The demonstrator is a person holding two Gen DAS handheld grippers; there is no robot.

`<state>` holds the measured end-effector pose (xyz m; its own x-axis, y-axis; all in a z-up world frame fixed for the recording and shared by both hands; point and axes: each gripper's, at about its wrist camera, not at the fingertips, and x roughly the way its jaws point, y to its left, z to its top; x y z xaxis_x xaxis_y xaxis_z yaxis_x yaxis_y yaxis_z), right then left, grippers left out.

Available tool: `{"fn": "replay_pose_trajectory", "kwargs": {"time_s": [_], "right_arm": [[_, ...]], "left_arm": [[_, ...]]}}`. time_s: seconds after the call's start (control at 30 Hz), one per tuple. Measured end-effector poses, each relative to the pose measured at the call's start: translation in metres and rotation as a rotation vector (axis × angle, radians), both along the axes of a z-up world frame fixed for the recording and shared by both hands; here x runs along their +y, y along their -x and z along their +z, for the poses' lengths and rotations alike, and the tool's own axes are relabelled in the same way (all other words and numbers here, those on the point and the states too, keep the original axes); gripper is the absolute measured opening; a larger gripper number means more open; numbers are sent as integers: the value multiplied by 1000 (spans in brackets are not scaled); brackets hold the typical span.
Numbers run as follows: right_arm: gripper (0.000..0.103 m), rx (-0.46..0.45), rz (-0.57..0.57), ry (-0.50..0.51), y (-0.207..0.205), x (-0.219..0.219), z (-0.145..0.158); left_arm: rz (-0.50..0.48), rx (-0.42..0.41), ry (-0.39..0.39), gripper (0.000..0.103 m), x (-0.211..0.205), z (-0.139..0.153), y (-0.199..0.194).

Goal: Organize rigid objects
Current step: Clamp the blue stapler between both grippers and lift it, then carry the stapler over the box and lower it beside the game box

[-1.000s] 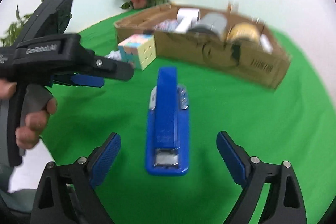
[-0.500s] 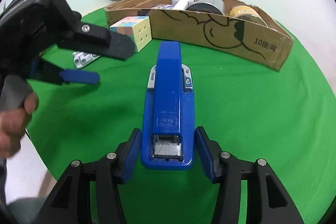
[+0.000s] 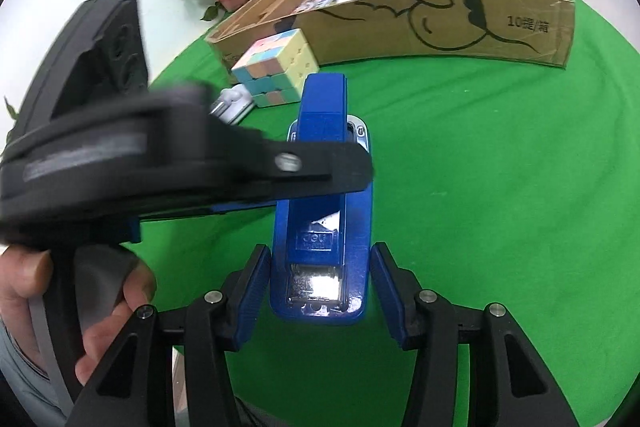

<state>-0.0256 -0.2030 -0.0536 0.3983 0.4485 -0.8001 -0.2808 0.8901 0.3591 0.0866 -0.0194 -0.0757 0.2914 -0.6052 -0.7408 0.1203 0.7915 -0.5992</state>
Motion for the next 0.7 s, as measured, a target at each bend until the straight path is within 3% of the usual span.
{"fn": "replay_pose_trajectory", "kwargs": {"time_s": [0.2,0.27,0.3,0.7], "right_arm": [[49,-27,9,8,-2,11,6],[40,-63,25,-2,-4,15,12],[40,-66,18,0,-8,19,17],[40,-255,34,-2,-53,55,93]], "left_arm": [[14,-41,-7,60,9,8,4],[2,-34,34,55,14,14,1],[5,-35,47,55,18,18,0],[35,-240,87,51,57,117,-48]]}}
